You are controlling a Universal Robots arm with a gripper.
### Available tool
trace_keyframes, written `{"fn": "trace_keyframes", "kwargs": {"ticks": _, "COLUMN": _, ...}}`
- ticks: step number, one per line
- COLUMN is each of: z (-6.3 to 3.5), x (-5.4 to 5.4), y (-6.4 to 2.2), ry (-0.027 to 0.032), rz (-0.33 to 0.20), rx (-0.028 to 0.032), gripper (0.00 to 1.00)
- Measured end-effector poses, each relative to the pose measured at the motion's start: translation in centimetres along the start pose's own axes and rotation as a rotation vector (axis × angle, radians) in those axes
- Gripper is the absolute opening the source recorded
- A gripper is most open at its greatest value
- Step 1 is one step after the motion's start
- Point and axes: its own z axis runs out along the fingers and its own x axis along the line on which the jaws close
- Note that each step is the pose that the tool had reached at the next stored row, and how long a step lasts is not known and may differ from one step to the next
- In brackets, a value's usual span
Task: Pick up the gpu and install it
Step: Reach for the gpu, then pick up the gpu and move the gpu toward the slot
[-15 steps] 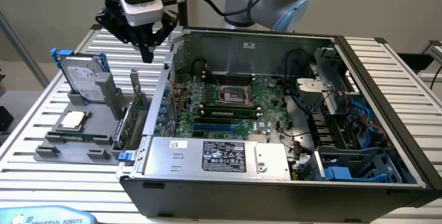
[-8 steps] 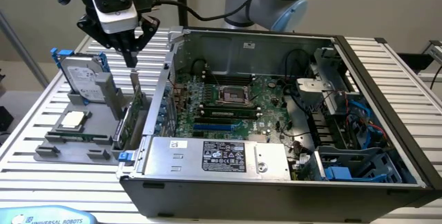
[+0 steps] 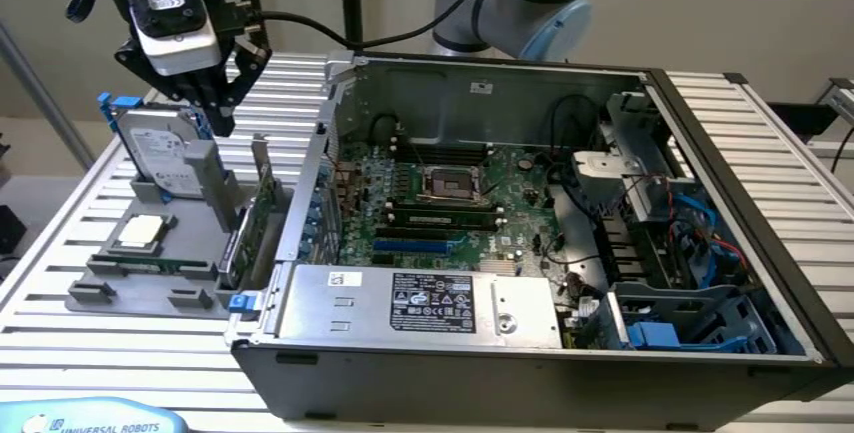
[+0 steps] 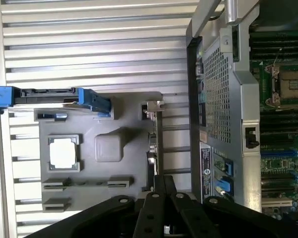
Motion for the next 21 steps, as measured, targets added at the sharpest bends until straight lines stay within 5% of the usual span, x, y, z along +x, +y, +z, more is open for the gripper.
{"fn": "trace_keyframes", "kwargs": {"ticks": 14, "z": 0.00, "x": 0.00, "y": 0.00, "ry": 0.0001, "rz": 0.000, "rx": 0.0001, "gripper": 0.11}}
{"fn": "trace_keyframes", "kwargs": {"ticks": 21, "z": 0.00, "x": 0.00, "y": 0.00, "ry": 0.0001, "rz": 0.000, "rx": 0.0001, "gripper": 0.36}}
